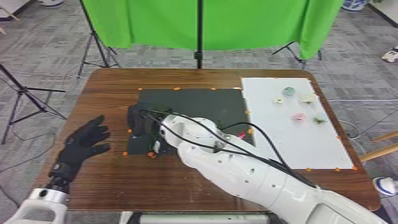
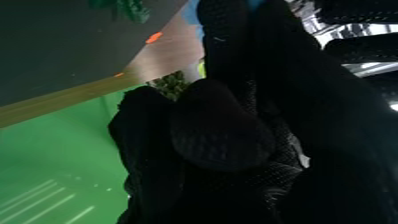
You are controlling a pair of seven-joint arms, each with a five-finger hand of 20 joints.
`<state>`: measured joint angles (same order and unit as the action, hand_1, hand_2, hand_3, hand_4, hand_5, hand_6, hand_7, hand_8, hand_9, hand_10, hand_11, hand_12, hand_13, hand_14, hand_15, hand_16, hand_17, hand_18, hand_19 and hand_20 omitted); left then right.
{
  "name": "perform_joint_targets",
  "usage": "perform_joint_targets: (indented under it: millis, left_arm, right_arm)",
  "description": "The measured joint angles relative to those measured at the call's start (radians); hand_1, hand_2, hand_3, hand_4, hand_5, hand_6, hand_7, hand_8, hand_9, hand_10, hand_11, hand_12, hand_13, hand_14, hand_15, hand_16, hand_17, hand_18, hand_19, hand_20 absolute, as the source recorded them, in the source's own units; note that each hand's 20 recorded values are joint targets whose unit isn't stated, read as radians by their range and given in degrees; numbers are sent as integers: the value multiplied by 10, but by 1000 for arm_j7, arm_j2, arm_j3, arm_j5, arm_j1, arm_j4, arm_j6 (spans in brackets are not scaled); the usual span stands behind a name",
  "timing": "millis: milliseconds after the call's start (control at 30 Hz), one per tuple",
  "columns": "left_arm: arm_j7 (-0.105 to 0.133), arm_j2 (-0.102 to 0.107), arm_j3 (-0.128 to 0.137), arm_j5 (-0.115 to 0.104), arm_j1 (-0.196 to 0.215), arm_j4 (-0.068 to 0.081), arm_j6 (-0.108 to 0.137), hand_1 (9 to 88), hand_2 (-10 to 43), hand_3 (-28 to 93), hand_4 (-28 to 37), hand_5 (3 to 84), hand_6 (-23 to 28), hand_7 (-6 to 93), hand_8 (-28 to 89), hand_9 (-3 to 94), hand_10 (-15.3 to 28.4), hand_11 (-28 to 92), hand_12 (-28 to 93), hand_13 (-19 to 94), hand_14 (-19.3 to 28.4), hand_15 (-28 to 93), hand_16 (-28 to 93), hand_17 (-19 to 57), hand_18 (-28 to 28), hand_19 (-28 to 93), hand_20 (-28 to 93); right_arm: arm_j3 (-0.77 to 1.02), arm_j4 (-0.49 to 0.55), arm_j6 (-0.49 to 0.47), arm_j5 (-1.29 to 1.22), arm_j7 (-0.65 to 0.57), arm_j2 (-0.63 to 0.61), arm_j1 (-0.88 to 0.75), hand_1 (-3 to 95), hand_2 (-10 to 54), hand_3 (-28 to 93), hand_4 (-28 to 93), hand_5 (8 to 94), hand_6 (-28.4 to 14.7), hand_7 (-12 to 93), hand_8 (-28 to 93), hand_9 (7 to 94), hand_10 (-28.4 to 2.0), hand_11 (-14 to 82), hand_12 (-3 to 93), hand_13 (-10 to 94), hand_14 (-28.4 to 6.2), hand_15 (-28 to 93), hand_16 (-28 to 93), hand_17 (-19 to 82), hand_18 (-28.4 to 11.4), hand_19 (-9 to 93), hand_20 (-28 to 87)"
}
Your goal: Arrange flowers
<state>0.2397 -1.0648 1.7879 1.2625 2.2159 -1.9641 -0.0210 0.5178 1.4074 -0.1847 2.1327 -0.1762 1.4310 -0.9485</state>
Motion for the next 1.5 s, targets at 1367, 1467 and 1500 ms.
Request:
perform_joint_targets:
  millis: [1367, 1467, 1500]
  left_arm:
    - [7, -30, 75, -6, 121, -71, 130, 416, -95, 625, -55, 296, 24, 151, -82, 306, 94, 171, 146, 296, 137, 145, 32, 94, 112, 69, 211]
    - [5, -32, 75, -8, 122, -72, 130, 390, -95, 619, -89, 308, 29, 146, -79, 315, 100, 168, 143, 301, 142, 157, 24, 94, 114, 72, 209]
    - [4, -32, 75, -10, 123, -72, 130, 381, -95, 615, -100, 314, 30, 143, -78, 320, 103, 169, 144, 304, 143, 157, 22, 95, 114, 73, 209]
  right_arm:
    - [518, 645, 88, 17, -292, -547, -188, 175, -8, 565, -95, 483, -51, 56, -38, 601, -227, 120, 253, 732, -132, 643, 351, 490, -214, 932, 525]
    - [626, 627, 22, 11, -341, -623, -275, 175, -1, 556, -99, 485, -46, 60, -38, 651, -210, 172, 268, 740, -133, 645, 348, 492, -217, 932, 524]
    - [649, 614, 18, 12, -350, -646, -305, 175, 2, 554, -99, 492, -44, 66, -38, 666, -206, 192, 274, 747, -131, 647, 348, 498, -218, 932, 526]
